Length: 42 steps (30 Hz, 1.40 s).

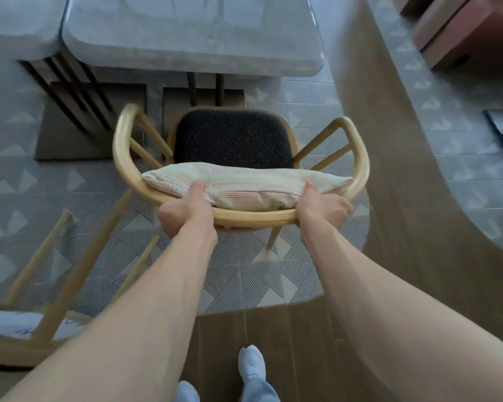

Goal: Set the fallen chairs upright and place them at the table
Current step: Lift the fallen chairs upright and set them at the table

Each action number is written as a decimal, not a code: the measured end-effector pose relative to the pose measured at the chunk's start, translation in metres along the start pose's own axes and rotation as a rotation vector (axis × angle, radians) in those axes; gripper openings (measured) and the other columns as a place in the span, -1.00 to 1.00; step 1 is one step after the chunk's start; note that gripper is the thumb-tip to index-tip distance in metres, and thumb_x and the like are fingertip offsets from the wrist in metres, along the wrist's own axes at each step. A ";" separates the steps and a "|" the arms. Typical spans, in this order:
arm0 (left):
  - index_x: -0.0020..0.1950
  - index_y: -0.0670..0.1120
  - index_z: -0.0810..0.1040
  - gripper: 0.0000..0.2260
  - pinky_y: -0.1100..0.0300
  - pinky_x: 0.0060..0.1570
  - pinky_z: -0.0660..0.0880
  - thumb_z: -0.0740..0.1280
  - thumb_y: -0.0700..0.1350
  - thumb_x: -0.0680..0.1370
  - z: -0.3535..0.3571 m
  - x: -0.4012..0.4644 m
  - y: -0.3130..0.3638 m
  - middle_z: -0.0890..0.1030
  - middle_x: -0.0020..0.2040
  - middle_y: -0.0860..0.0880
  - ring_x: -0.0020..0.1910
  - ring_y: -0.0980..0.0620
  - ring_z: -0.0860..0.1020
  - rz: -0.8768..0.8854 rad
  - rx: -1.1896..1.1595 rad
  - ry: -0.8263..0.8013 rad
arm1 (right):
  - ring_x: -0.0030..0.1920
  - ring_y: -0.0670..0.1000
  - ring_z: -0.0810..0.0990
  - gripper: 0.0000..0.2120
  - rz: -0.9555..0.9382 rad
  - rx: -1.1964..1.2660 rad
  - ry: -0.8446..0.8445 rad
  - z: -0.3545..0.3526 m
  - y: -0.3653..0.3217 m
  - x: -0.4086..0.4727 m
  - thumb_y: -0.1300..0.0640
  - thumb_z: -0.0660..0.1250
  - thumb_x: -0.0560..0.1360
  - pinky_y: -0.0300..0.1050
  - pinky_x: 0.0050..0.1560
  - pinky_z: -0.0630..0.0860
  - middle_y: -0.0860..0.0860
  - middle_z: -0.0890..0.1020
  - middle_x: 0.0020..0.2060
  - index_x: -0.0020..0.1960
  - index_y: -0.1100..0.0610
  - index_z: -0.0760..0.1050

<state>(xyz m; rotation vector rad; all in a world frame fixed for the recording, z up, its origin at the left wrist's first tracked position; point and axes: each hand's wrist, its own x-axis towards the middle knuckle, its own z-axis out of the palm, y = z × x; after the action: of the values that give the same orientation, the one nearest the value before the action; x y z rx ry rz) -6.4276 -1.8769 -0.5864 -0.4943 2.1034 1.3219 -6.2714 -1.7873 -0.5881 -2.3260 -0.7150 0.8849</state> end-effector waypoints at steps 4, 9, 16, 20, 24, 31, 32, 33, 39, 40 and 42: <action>0.03 -0.06 0.57 -0.58 -0.07 -0.09 0.67 0.58 0.15 0.34 -0.002 -0.001 -0.001 0.60 -0.13 -0.04 -0.13 -0.13 0.65 0.004 -0.010 -0.011 | -0.10 0.12 0.57 -0.34 0.002 -0.029 -0.029 0.000 0.003 0.003 -0.17 0.49 0.45 0.06 0.05 0.62 0.06 0.46 -0.07 0.25 0.25 0.30; 0.15 -0.10 0.53 -0.52 -0.10 -0.14 0.69 0.46 0.23 0.46 -0.023 -0.007 -0.007 0.66 0.03 -0.13 -0.09 -0.12 0.67 -0.045 -0.010 -0.209 | 0.09 0.21 0.65 -0.30 0.048 0.016 -0.198 -0.016 0.003 -0.005 -0.24 0.44 0.46 0.14 0.13 0.63 0.15 0.59 0.15 0.28 0.25 0.27; -0.09 -0.10 0.56 -0.66 0.13 -0.31 0.56 0.26 0.16 0.63 -0.099 -0.048 -0.021 0.67 -0.09 -0.11 -0.16 -0.03 0.63 0.121 0.042 -0.361 | 0.06 0.19 0.66 -0.37 0.094 -0.010 -0.634 -0.051 0.024 -0.077 -0.30 0.18 0.60 0.15 0.10 0.66 0.18 0.64 0.11 0.35 0.22 0.43; -0.11 -0.15 0.59 -0.68 0.02 -0.14 0.54 0.27 0.07 0.65 -0.169 -0.065 0.006 0.66 -0.14 -0.16 -0.16 -0.08 0.61 0.261 0.018 -0.429 | -0.02 0.22 0.73 -0.48 -0.092 -0.129 -0.852 -0.067 0.032 -0.156 -0.16 0.19 0.62 0.13 0.07 0.68 0.20 0.72 -0.05 0.11 0.31 0.60; -0.11 -0.18 0.60 -0.70 0.13 -0.23 0.53 0.27 0.01 0.66 -0.268 -0.071 0.020 0.66 -0.21 -0.16 -0.25 -0.09 0.61 0.314 -0.113 -0.406 | -0.01 0.20 0.72 -0.62 -0.312 -0.112 -1.067 -0.088 0.033 -0.251 -0.06 0.22 0.65 0.14 0.14 0.64 0.19 0.74 -0.06 -0.03 0.20 0.65; -0.11 -0.19 0.63 -0.71 0.09 -0.25 0.60 0.28 -0.02 0.66 -0.501 -0.048 -0.059 0.70 -0.32 -0.09 -0.31 -0.09 0.65 0.263 -0.340 -0.229 | -0.05 0.12 0.70 -0.73 -0.666 -0.125 -1.356 -0.123 0.114 -0.427 0.02 0.28 0.64 0.00 0.02 0.58 0.15 0.75 -0.09 -0.07 0.12 0.67; -0.11 -0.19 0.64 -0.70 0.09 -0.27 0.60 0.28 -0.01 0.65 -0.541 -0.044 -0.079 0.70 -0.31 -0.11 -0.30 -0.12 0.66 0.245 -0.369 -0.205 | -0.05 0.12 0.70 -0.74 -0.705 -0.150 -1.381 -0.127 0.135 -0.454 0.04 0.27 0.65 -0.01 0.01 0.58 0.16 0.74 -0.08 -0.07 0.12 0.67; -0.11 -0.18 0.65 -0.70 0.09 -0.28 0.61 0.29 0.00 0.65 -0.581 -0.041 -0.101 0.71 -0.28 -0.14 -0.27 -0.14 0.67 0.233 -0.390 -0.181 | -0.04 0.13 0.70 -0.74 -0.731 -0.172 -1.408 -0.133 0.157 -0.480 0.05 0.27 0.66 -0.01 0.00 0.58 0.16 0.73 -0.08 -0.06 0.13 0.67; -0.07 -0.20 0.63 -0.73 0.05 -0.23 0.59 0.28 -0.03 0.63 -0.819 -0.038 -0.205 0.68 -0.27 -0.17 -0.37 -0.08 0.65 0.132 -0.587 -0.005 | -0.06 0.11 0.68 -0.76 -0.741 -0.270 -1.553 -0.168 0.300 -0.629 0.09 0.29 0.66 0.01 0.02 0.59 0.25 0.73 -0.06 -0.06 0.16 0.67; -0.06 -0.20 0.63 -0.74 0.07 -0.26 0.60 0.28 -0.03 0.63 -0.846 -0.040 -0.214 0.68 -0.27 -0.16 -0.38 -0.07 0.64 0.123 -0.593 0.024 | -0.08 0.09 0.68 -0.76 -0.736 -0.289 -1.564 -0.173 0.317 -0.645 0.10 0.29 0.65 -0.02 0.01 0.59 0.25 0.72 -0.06 -0.06 0.17 0.68; -0.05 -0.19 0.62 -0.75 0.09 -0.28 0.59 0.27 -0.04 0.63 -0.901 -0.042 -0.231 0.68 -0.29 -0.13 -0.39 -0.05 0.64 0.091 -0.602 0.083 | -0.12 0.05 0.66 -0.75 -0.732 -0.326 -1.585 -0.180 0.350 -0.682 0.12 0.29 0.65 -0.07 -0.01 0.57 0.21 0.71 -0.11 -0.05 0.23 0.68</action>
<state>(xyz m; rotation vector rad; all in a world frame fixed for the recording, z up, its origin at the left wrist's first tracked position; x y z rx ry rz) -6.5198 -2.7892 -0.4229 -0.7109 1.7800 2.0254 -6.4828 -2.5248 -0.4112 -0.8696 -2.1768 2.1801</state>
